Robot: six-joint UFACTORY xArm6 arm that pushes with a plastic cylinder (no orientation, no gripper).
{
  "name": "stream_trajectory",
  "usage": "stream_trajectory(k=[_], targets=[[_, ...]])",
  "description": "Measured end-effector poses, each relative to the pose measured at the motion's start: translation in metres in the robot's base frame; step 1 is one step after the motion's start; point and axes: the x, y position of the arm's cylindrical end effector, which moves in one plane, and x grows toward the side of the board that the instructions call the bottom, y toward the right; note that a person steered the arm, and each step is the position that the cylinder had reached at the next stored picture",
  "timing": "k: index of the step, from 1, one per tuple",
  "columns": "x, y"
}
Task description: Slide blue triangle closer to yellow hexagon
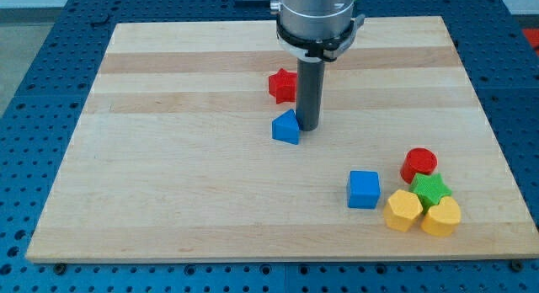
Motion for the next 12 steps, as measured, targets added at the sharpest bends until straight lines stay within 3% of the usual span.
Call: stream_trajectory(k=[1,3,6,8,11,12], targets=[[-0.024,-0.003],[-0.009,-0.068],[0.039,-0.017],[0.043,-0.008],[0.043,0.059],[0.036,0.028]])
